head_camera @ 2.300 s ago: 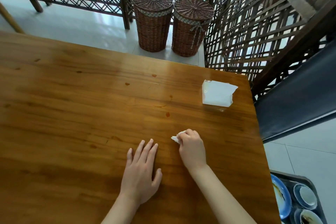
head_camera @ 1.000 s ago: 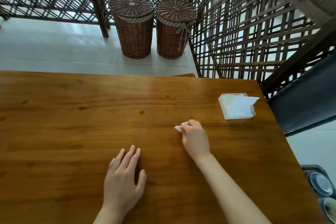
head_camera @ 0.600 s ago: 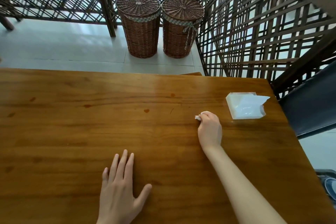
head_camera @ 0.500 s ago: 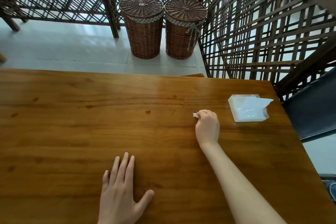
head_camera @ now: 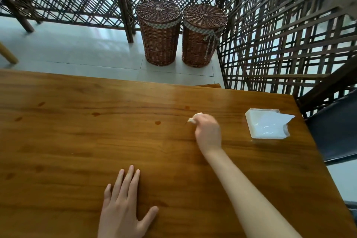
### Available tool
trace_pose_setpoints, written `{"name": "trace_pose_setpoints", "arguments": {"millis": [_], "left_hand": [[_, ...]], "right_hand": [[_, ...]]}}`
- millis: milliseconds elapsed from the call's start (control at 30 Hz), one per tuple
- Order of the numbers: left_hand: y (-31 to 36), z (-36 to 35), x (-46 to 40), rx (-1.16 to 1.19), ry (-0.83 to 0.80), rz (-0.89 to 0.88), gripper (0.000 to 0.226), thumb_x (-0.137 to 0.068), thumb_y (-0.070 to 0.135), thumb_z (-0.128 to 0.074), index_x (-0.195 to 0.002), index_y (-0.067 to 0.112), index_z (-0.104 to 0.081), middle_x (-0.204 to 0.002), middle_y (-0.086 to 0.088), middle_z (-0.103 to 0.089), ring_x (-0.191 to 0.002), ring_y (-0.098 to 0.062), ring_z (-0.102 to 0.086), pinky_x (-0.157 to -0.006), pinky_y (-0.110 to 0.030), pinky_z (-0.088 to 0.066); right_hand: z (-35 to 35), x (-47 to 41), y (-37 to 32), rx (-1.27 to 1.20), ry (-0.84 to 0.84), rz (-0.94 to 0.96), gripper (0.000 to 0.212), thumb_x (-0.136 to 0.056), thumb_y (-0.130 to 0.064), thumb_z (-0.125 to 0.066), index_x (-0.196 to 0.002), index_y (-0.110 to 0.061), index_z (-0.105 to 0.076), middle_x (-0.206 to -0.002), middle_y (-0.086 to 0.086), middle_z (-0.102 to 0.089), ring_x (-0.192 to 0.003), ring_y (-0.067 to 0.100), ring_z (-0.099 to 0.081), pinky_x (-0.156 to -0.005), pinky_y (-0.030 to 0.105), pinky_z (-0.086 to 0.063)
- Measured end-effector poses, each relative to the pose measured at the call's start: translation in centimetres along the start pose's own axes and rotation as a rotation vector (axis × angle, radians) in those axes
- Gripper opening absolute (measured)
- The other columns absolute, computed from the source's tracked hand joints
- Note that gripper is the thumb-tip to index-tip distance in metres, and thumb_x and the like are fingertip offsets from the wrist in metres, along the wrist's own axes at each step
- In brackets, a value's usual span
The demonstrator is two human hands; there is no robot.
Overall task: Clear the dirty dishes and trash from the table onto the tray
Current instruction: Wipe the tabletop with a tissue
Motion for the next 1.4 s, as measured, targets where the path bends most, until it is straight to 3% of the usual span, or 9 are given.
{"name": "trace_pose_setpoints", "arguments": {"millis": [167,400,600,667,733,900,1033,1300,1400], "left_hand": [[0.0,0.2,-0.2,0.002,0.000,0.016,0.101,-0.075,0.082,-0.012,-0.120,0.009,-0.064,-0.126,-0.009,-0.061,-0.112,-0.033,-0.060,-0.082,-0.053,-0.049],[0.2,0.7,-0.4,-0.017,0.025,0.012,0.101,-0.076,0.082,-0.010,-0.111,0.009,-0.069,-0.117,-0.011,-0.066,-0.102,-0.035,-0.065,-0.074,-0.054,-0.052],[0.0,0.3,-0.8,0.019,0.010,0.017,0.095,-0.075,0.083,-0.010,-0.114,0.016,-0.065,-0.114,-0.006,-0.068,-0.100,-0.030,-0.067,-0.084,-0.048,-0.048],[0.1,0.4,-0.9,0.034,0.025,0.005,0.092,-0.075,0.084,-0.013,-0.117,0.018,-0.059,-0.115,-0.006,-0.068,-0.101,-0.030,-0.066,-0.088,-0.039,-0.035],[-0.1,0.1,-1.0,0.037,0.015,0.009,0.094,-0.074,0.085,-0.015,-0.116,0.017,-0.064,-0.117,-0.005,-0.067,-0.105,-0.030,-0.065,-0.090,-0.041,-0.037],[-0.3,-0.2,-0.8,0.099,0.042,0.003,0.089,-0.073,0.085,-0.017,-0.125,0.020,-0.049,-0.125,-0.003,-0.063,-0.120,-0.021,-0.043,-0.090,-0.041,-0.031],[-0.5,0.1,-0.9,0.096,0.054,0.017,0.087,-0.073,0.083,-0.015,-0.125,0.020,-0.045,-0.123,-0.003,-0.063,-0.113,-0.026,-0.060,-0.083,-0.048,-0.051],[-0.4,0.0,-0.9,0.034,0.051,0.016,0.094,-0.073,0.084,-0.017,-0.113,0.016,-0.069,-0.120,-0.004,-0.066,-0.105,-0.029,-0.065,-0.082,-0.048,-0.049],[-0.3,0.0,-0.7,0.054,0.042,0.007,0.091,-0.071,0.083,-0.025,-0.116,0.016,-0.068,-0.123,-0.003,-0.064,-0.109,-0.028,-0.063,-0.087,-0.047,-0.049]], "right_hand": [[-1.3,-1.4,2.8,0.095,-0.042,-0.189,0.025,-0.093,-0.002,-0.046,-0.100,-0.006,-0.070,-0.100,0.008,-0.068,-0.094,0.019,-0.057,-0.077,0.021,-0.045],[-6.3,3.3,-8.0,0.009,-0.243,0.282,0.019,-0.087,0.002,-0.053,-0.091,-0.001,-0.071,-0.094,0.012,-0.069,-0.089,0.027,-0.059,-0.071,0.033,-0.052],[-0.5,-4.9,3.6,0.047,0.096,-0.277,0.020,-0.092,-0.004,-0.051,-0.102,-0.002,-0.068,-0.094,0.013,-0.068,-0.088,0.023,-0.059,-0.069,0.024,-0.046],[-0.4,-6.1,5.0,0.069,0.114,-0.353,0.017,-0.091,-0.006,-0.055,-0.102,0.000,-0.068,-0.094,0.014,-0.068,-0.088,0.024,-0.061,-0.070,0.029,-0.053],[-1.1,-6.5,4.6,0.084,0.106,-0.377,0.016,-0.091,-0.009,-0.057,-0.099,-0.001,-0.068,-0.092,0.013,-0.068,-0.086,0.024,-0.062,-0.071,0.031,-0.055],[-5.8,-5.6,-2.6,0.078,-0.048,-0.153,0.017,-0.093,-0.013,-0.056,-0.097,-0.007,-0.071,-0.093,0.008,-0.068,-0.088,0.019,-0.061,-0.071,0.022,-0.049],[-9.2,-2.4,-9.0,0.048,-0.158,0.030,0.019,-0.092,-0.007,-0.051,-0.089,-0.008,-0.070,-0.090,0.005,-0.064,-0.086,0.017,-0.055,-0.065,0.019,-0.035],[-10.2,3.4,-13.1,-0.062,-0.351,0.340,0.020,-0.093,-0.007,-0.051,-0.095,-0.007,-0.071,-0.091,0.007,-0.066,-0.087,0.017,-0.056,-0.071,0.022,-0.044],[-8.1,1.7,-11.3,-0.087,-0.348,0.278,0.019,-0.088,-0.002,-0.055,-0.089,-0.007,-0.073,-0.089,0.008,-0.068,-0.087,0.021,-0.058,-0.075,0.025,-0.044]]}}
Point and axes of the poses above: each hand's wrist, its own x-axis away from the middle knuckle, its own z-axis out of the back of the hand, y = z × x, the point moved 10 cm from there along -x, towards the middle knuckle
